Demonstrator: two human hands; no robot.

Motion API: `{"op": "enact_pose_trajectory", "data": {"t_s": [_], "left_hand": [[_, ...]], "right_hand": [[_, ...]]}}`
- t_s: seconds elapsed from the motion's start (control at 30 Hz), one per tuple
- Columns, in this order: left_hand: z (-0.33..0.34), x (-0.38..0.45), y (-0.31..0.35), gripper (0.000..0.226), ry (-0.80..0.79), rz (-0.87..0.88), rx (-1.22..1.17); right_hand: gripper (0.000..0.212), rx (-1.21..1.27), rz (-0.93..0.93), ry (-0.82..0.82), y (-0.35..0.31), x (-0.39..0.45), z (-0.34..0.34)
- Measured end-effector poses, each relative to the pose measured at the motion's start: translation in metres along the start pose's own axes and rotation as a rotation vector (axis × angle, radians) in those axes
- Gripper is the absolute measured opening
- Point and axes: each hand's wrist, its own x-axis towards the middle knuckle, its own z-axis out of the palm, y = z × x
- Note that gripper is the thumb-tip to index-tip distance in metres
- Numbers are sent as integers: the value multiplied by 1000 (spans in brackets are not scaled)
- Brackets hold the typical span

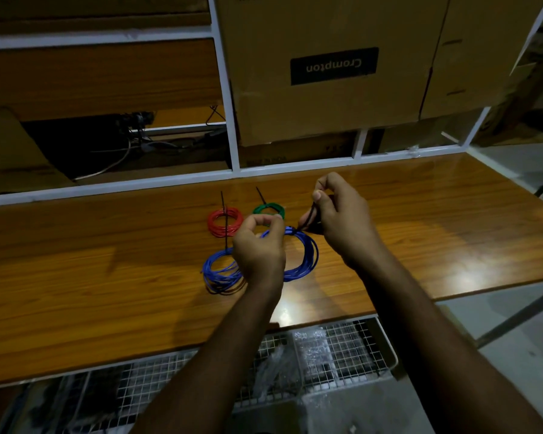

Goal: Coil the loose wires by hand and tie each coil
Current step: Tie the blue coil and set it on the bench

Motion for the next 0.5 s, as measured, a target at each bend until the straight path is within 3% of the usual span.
{"op": "enact_pose_trajectory", "data": {"t_s": [0.27, 0.4, 0.5], "left_hand": [[-1, -4, -14, 9, 34, 8, 75], [-1, 16, -30, 22, -29, -265, -8], [-2, 25, -39, 34, -107, -503, -132]], "right_hand": [[11, 94, 42, -40, 15, -4, 8], [10, 125, 38, -120, 30, 0, 6], [41, -107, 183, -315, 52, 0, 3]]}}
